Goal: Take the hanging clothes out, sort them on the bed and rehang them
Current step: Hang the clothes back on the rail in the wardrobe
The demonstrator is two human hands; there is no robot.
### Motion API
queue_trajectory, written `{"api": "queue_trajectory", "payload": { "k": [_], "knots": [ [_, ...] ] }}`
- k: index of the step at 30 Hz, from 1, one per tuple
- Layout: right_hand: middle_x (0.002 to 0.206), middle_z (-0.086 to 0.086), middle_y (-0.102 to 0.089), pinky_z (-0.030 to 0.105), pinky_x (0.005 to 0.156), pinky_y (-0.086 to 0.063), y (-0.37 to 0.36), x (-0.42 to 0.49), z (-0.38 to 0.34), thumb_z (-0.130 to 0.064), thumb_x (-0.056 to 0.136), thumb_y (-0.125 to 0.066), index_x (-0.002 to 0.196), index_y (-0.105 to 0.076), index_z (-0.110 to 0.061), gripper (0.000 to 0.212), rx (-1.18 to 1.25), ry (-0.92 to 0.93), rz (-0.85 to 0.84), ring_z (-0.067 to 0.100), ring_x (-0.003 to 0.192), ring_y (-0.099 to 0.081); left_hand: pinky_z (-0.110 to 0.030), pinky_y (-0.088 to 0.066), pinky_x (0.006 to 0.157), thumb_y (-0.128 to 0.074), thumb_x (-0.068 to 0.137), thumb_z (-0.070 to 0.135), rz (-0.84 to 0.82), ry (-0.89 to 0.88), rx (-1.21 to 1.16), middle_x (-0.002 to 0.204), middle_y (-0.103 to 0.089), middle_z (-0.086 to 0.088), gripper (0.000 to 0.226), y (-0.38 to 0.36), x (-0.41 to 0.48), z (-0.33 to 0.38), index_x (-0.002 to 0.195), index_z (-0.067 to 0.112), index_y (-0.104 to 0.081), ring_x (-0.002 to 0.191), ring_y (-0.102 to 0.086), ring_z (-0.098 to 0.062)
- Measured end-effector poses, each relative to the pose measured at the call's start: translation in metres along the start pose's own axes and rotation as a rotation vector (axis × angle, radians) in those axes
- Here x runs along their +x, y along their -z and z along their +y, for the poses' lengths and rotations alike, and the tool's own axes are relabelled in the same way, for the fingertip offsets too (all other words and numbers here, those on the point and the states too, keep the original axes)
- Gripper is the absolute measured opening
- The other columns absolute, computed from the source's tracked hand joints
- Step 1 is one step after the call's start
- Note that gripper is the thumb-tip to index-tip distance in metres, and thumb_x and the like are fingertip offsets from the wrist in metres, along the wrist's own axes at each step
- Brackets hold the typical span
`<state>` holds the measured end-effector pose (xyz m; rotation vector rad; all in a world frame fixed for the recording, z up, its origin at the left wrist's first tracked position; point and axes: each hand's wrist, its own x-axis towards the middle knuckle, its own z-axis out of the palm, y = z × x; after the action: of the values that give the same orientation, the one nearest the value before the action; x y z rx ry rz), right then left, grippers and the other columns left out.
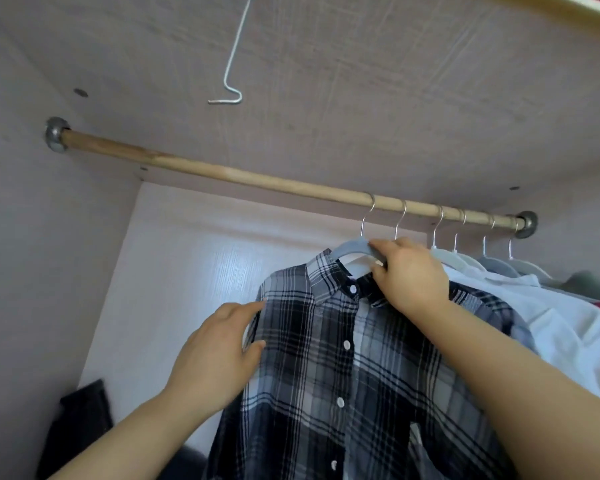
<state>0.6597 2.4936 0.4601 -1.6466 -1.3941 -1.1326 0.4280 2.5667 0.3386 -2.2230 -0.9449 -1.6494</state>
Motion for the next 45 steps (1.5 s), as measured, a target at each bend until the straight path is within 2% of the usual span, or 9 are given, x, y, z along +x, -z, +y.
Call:
{"api": "queue_trajectory", "payload": {
  "k": [3,6,10,16,23,27,34,38,45],
  "knots": [
    [0.138,0.003,-0.043,0.043,0.105,-0.025,-0.004,-0.028,-0.012,-0.033,0.09,-0.052,0.134,-0.045,-0.028,0.045,-0.082,0.084,0.071,0.027,0.13,-0.034,-0.016,-0.036,0.086,-0.052,0.089,0.033,-0.044,0.027,-0.001,0.129,-0.043,0.013,0.053,-0.001,-0.019,-0.003,0.138,0.035,-0.033,0.109,-0.048,-0.004],
    [0.143,0.005,-0.041,0.046,0.111,-0.018,-0.022,-0.083,-0.038,-0.029,0.089,-0.057,0.134,-0.047,-0.026,0.046,0.008,0.224,0.033,0.027,0.136,-0.029,-0.023,-0.039,0.09,-0.052,0.089,0.032,-0.117,0.102,0.033,0.133,-0.04,0.01,0.055,0.001,-0.057,-0.016,0.14,0.033,-0.031,0.114,-0.047,-0.009],
    [0.141,0.003,-0.043,0.042,0.112,-0.021,-0.06,-0.185,-0.081,-0.03,0.09,-0.056,0.136,-0.045,-0.027,0.048,0.151,0.296,-0.241,0.025,0.133,-0.034,-0.031,-0.039,0.098,-0.052,0.089,0.033,-0.28,0.225,0.131,0.138,-0.039,0.002,0.059,0.003,-0.127,-0.041,0.143,0.026,-0.027,0.122,-0.043,-0.017],
    [0.148,-0.007,-0.025,0.031,0.112,-0.018,-0.106,-0.34,-0.146,-0.039,0.095,-0.043,0.144,-0.024,-0.031,0.053,0.362,0.344,-0.773,0.016,0.135,-0.022,-0.032,-0.035,0.102,-0.051,0.09,0.035,-0.54,0.48,0.252,0.139,-0.036,0.001,0.061,0.016,-0.265,-0.067,0.144,0.026,-0.024,0.123,-0.04,-0.02],
    [0.148,-0.008,-0.025,0.025,0.112,-0.02,-0.121,-0.467,-0.211,-0.036,0.094,-0.043,0.143,-0.024,-0.033,0.053,0.564,0.526,-1.07,0.012,0.136,-0.023,-0.032,-0.029,0.104,-0.045,0.092,0.037,-0.735,0.881,0.35,0.146,-0.028,0.001,0.058,0.061,-0.43,-0.06,0.144,0.028,-0.02,0.129,-0.034,-0.021],
    [0.145,-0.008,-0.029,0.025,0.109,-0.024,-0.107,-0.522,-0.241,-0.035,0.094,-0.044,0.143,-0.028,-0.03,0.051,0.677,0.722,-1.159,0.013,0.133,-0.028,-0.036,-0.038,0.095,-0.047,0.087,0.034,-0.677,1.152,0.468,0.13,-0.043,0.001,0.048,0.1,-0.504,-0.02,0.132,0.031,-0.032,0.119,-0.044,-0.024],
    [0.135,-0.007,-0.042,0.024,0.1,-0.033,-0.043,-0.615,-0.276,-0.031,0.091,-0.048,0.138,-0.038,-0.029,0.049,0.879,1.214,-1.265,0.015,0.123,-0.041,-0.035,-0.034,0.101,-0.048,0.089,0.038,-0.527,1.686,0.721,0.138,-0.038,0.001,0.059,0.162,-0.617,0.104,0.142,0.028,-0.024,0.127,-0.039,-0.023],
    [0.133,-0.004,-0.043,0.028,0.099,-0.036,0.019,-0.663,-0.292,-0.029,0.09,-0.048,0.136,-0.04,-0.026,0.047,0.947,1.525,-1.281,0.019,0.121,-0.043,-0.036,-0.032,0.102,-0.049,0.09,0.038,-0.363,1.963,0.856,0.14,-0.038,0.001,0.06,0.196,-0.658,0.2,0.143,0.028,-0.023,0.128,-0.038,-0.023],
    [0.137,-0.001,-0.041,0.026,0.1,-0.036,0.16,-0.724,-0.318,-0.029,0.093,-0.047,0.138,-0.038,-0.024,0.047,1.095,2.017,-1.141,0.02,0.124,-0.042,-0.037,-0.035,0.1,-0.048,0.09,0.038,0.07,2.312,1.054,0.14,-0.039,0.001,0.058,0.25,-0.703,0.354,0.143,0.028,-0.024,0.126,-0.041,-0.023]
  ]
}}
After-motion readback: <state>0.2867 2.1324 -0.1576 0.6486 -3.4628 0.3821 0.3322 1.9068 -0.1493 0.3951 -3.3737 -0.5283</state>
